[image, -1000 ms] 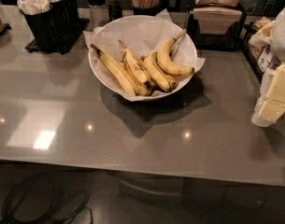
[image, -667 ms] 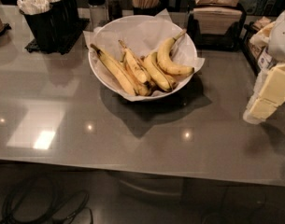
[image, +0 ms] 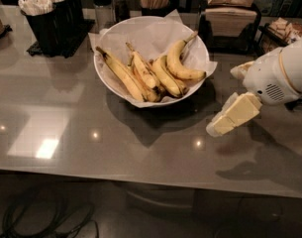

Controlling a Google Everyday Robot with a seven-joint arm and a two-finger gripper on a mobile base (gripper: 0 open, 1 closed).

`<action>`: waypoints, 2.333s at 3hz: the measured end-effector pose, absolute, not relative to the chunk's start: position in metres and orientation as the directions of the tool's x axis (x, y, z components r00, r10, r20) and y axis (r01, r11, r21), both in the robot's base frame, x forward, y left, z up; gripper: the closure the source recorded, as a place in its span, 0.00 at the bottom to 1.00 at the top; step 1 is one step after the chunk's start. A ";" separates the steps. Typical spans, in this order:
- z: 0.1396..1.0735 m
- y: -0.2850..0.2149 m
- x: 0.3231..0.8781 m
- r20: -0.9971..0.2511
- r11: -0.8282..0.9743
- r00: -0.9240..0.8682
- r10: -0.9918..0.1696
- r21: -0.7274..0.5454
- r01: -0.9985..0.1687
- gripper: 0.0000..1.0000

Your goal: Pick banana from white bowl

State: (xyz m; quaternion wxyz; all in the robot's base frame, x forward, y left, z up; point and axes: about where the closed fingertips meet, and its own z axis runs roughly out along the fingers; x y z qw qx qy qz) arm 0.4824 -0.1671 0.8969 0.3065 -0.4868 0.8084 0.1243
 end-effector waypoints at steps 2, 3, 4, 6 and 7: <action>0.917 -0.151 0.503 -0.712 0.539 -0.301 -0.635 -0.129 -0.833 0.00; 0.946 -0.128 0.513 -0.746 0.496 -0.208 -0.633 -0.184 -0.848 0.00; 0.965 -0.102 0.532 -0.755 0.451 -0.144 -0.640 -0.217 -0.866 0.00; 0.955 -0.102 0.534 -0.750 0.493 -0.185 -0.635 -0.209 -0.844 0.00; 0.954 -0.090 0.559 -0.755 0.501 -0.153 -0.638 -0.256 -0.827 0.00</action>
Offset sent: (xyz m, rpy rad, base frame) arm 0.0243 0.0178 0.0301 0.1309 -0.1466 -0.0505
